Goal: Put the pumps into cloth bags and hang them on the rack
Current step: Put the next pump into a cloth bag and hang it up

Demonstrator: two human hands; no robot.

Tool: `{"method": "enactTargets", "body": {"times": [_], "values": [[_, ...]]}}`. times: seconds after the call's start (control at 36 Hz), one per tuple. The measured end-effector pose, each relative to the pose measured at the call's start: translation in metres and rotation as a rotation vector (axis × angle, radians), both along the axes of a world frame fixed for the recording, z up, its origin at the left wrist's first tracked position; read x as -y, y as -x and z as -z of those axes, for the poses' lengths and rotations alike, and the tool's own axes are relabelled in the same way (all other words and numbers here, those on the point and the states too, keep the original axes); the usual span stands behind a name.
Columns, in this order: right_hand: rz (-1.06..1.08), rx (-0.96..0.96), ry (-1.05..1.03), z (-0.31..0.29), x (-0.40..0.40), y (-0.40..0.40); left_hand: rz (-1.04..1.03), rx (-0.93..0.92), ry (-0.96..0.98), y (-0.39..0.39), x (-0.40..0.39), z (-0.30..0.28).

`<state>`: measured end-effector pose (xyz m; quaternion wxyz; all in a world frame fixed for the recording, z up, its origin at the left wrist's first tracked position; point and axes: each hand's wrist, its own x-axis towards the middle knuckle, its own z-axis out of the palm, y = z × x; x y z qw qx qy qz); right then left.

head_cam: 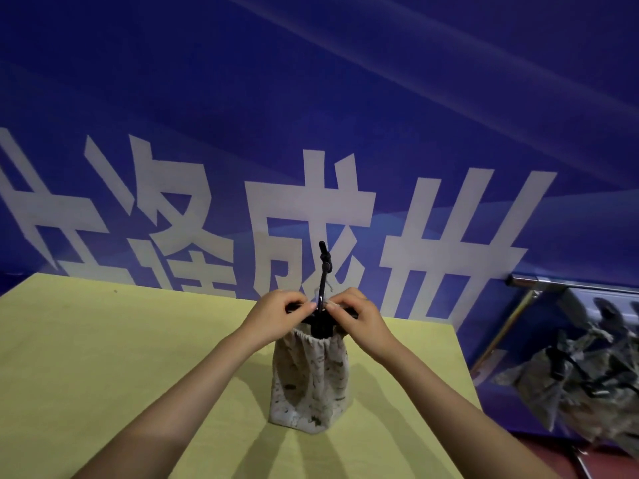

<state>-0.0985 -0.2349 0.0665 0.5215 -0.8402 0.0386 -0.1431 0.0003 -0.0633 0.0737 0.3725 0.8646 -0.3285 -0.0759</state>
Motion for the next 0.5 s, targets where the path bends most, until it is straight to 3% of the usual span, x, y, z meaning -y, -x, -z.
{"method": "enactTargets", "body": {"times": [0.22, 0.5], "values": [[0.335, -0.032, -0.668, -0.023, 0.020, 0.010, -0.034, -0.147, 0.130, 0.001, -0.003, 0.009], [0.212, -0.147, -0.676, -0.071, 0.005, 0.008, 0.071, -0.152, 0.104, 0.008, 0.015, 0.008]]}}
